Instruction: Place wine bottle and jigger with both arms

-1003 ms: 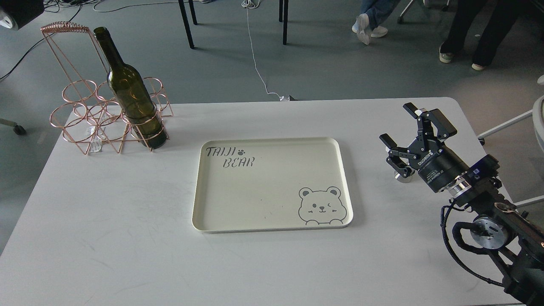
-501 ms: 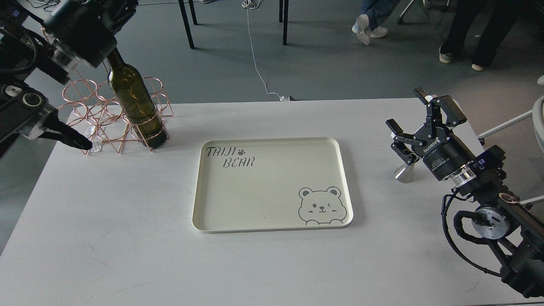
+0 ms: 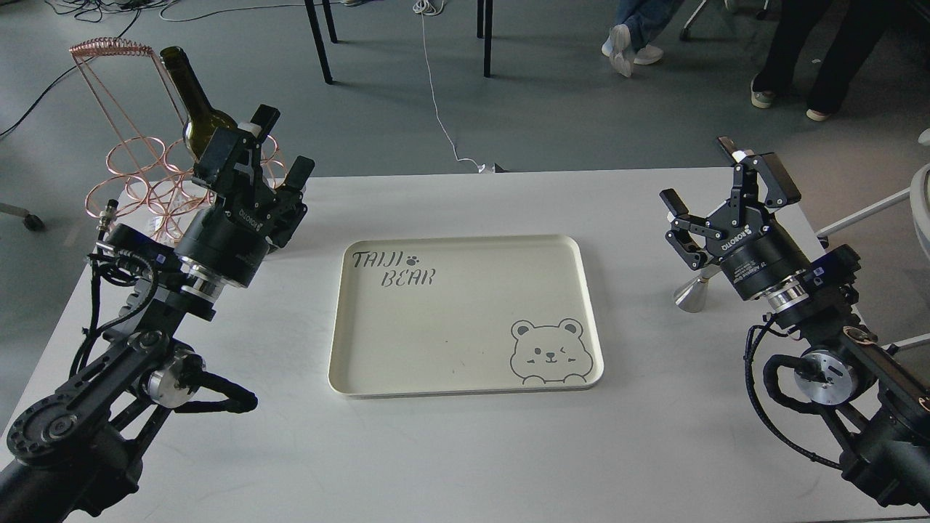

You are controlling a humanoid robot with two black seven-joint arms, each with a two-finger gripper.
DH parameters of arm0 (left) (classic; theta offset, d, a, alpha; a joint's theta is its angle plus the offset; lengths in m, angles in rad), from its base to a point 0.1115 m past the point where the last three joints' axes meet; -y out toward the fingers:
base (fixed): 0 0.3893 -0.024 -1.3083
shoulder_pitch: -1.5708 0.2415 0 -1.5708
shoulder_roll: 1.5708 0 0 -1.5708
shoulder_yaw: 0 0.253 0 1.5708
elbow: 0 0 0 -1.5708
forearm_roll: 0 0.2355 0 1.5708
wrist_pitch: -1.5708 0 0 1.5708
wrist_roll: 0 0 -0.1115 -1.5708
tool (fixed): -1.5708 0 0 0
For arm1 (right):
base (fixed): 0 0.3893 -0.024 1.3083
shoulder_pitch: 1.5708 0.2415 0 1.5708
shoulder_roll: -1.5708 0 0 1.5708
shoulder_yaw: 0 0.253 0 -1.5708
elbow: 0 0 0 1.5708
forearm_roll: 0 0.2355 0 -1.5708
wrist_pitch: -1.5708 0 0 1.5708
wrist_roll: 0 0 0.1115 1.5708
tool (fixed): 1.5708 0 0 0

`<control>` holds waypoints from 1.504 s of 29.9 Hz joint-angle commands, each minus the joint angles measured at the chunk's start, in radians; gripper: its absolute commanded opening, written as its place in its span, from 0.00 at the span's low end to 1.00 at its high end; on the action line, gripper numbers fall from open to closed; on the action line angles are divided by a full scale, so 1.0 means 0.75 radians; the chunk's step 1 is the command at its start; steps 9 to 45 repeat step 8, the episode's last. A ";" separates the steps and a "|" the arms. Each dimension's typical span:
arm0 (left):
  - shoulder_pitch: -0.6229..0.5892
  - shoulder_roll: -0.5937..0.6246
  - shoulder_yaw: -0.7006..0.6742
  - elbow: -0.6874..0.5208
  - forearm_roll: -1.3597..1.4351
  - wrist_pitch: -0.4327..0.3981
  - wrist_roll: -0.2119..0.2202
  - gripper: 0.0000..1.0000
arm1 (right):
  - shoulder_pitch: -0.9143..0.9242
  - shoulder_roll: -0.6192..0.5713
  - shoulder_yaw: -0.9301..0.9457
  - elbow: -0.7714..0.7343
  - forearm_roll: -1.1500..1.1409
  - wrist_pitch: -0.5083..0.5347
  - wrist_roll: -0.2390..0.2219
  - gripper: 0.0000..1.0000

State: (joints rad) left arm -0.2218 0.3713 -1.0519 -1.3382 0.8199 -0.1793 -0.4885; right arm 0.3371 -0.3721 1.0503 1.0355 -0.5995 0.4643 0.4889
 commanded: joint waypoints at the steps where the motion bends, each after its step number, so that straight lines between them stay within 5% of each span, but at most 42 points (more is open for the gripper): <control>1: 0.105 -0.057 -0.111 0.031 -0.052 -0.137 0.000 0.98 | -0.006 0.011 -0.060 -0.006 0.000 0.005 0.000 0.99; 8: 0.132 -0.072 -0.148 0.119 -0.302 -0.164 0.034 0.98 | -0.006 0.011 -0.112 -0.008 0.000 0.003 0.000 0.99; 45: 0.132 -0.072 -0.148 0.119 -0.302 -0.164 0.034 0.98 | -0.006 0.011 -0.112 -0.008 0.000 0.003 0.000 0.99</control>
